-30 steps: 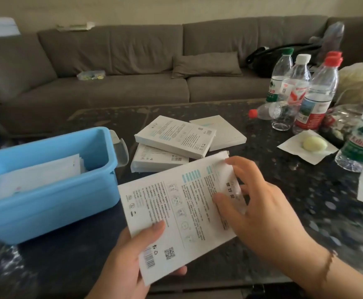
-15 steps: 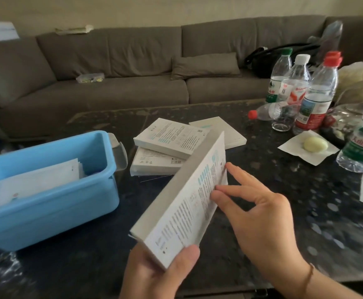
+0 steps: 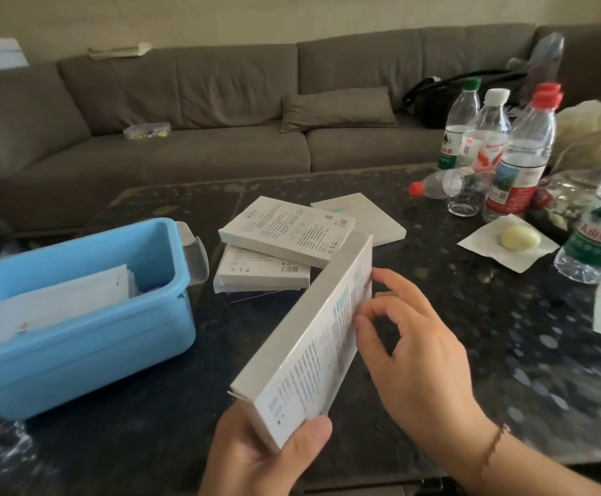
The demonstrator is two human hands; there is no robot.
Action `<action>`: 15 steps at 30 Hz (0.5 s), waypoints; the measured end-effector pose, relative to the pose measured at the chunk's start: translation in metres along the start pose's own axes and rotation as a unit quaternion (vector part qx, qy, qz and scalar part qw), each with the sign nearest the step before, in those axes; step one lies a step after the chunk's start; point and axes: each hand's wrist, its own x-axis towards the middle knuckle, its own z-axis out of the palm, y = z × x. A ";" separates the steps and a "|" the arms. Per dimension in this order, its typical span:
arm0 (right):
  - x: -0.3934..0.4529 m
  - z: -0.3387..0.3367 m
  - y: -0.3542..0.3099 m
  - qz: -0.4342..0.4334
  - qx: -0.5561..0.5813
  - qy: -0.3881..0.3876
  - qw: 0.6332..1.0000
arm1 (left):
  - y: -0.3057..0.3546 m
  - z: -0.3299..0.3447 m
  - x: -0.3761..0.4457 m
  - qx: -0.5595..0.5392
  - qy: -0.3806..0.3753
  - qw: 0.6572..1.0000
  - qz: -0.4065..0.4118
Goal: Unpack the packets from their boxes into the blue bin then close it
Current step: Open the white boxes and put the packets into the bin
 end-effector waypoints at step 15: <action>0.035 -0.020 0.020 0.060 0.301 -0.200 0.930 | 0.013 -0.023 0.026 -0.215 -0.078 0.969 -0.087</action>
